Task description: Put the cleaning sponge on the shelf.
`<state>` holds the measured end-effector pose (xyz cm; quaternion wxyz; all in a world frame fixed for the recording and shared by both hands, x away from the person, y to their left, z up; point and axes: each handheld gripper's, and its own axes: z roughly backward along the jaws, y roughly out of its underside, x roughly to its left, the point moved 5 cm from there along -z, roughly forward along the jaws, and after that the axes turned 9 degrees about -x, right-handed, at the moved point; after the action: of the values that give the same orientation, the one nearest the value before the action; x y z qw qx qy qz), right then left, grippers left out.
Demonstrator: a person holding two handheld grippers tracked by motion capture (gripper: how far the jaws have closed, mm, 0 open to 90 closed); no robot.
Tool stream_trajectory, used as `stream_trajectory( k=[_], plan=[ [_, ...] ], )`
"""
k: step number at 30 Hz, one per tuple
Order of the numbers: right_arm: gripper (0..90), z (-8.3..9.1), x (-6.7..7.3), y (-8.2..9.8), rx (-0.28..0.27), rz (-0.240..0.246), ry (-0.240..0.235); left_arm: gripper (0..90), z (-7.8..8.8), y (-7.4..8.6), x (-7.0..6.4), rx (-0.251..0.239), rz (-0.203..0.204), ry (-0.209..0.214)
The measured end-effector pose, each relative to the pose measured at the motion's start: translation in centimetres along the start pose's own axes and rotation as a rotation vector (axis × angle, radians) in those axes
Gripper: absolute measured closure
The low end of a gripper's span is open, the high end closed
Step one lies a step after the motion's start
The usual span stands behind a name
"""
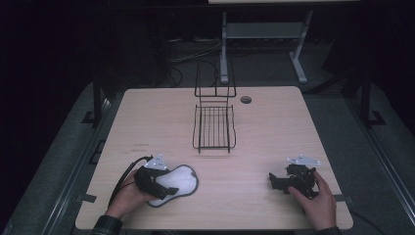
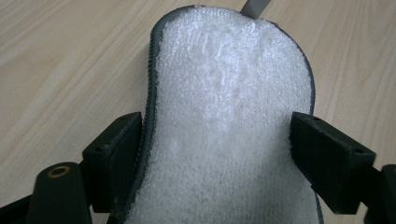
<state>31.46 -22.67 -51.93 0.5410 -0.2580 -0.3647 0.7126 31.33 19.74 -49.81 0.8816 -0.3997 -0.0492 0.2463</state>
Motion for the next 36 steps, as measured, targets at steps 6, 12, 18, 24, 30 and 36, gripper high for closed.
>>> stream_trajectory(
  k=[6,12,18,24,30,36],
  plan=[
    [0.0,0.0,0.0,0.0,0.000,0.000,0.000,24.7,0.5,-0.2,0.0,0.006,-0.032,0.000],
    [0.0,0.0,0.0,0.0,0.000,0.000,0.000,27.3,0.8,-0.4,-0.1,0.001,-0.044,-0.008],
    [0.0,0.0,0.0,0.0,0.000,0.000,0.000,34.2,1.4,-0.6,-0.1,-0.010,-0.041,-0.003],
    [0.0,0.0,0.0,0.0,0.000,0.000,0.000,41.5,1.9,-0.9,0.1,-0.047,-0.021,0.010],
    [0.0,0.0,0.0,0.0,0.000,0.000,0.000,51.8,2.6,-1.1,0.2,-0.070,-0.002,0.033],
    [0.0,0.0,0.0,0.0,0.000,0.000,0.000,58.7,3.1,-1.6,0.1,-0.112,0.016,0.064]
  ],
)
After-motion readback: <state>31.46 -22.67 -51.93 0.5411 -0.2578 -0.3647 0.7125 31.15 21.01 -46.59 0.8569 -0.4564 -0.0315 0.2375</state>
